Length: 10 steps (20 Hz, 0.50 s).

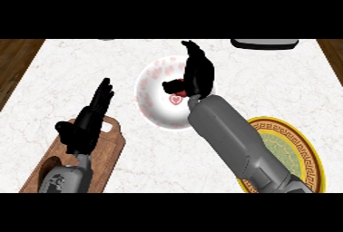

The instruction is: Pick the bell pepper from the plate and place it in the bowl

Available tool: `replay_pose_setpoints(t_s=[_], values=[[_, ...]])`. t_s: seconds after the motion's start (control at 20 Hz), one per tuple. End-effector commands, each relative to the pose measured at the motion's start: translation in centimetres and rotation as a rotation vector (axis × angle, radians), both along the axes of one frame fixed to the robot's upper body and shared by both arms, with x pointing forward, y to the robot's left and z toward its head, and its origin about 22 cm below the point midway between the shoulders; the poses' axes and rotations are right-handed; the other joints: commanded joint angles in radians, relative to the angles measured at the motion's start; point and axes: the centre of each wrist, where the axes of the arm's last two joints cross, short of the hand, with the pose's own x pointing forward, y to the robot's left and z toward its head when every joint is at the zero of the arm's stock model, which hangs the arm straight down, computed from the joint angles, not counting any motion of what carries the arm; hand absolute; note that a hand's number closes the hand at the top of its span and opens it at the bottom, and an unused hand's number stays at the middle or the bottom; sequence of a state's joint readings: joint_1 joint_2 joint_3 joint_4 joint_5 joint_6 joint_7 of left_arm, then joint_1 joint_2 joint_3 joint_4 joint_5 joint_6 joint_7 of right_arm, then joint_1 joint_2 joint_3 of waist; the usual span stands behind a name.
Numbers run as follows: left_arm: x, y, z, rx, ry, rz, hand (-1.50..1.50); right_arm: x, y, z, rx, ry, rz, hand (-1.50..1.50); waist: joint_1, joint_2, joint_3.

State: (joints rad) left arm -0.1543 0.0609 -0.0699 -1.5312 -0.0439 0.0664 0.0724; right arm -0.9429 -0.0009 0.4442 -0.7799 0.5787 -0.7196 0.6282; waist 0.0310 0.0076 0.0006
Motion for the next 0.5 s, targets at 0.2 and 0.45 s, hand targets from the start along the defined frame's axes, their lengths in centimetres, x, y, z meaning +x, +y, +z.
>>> replay_pose_setpoints(t_s=[0.2, 0.45], values=[[-0.1, -1.0, 0.9, 0.022, 0.026, 0.015, 0.00, -1.6, 0.7, 1.7, 0.203, -0.197, -0.035, -1.50, -0.023, -0.011, 0.000], [0.1, 2.0, 0.4, -0.015, 0.010, 0.018, 0.00, -2.1, -0.3, 3.4, 0.315, -0.173, -0.044, -1.50, -0.033, -0.010, -0.001]])
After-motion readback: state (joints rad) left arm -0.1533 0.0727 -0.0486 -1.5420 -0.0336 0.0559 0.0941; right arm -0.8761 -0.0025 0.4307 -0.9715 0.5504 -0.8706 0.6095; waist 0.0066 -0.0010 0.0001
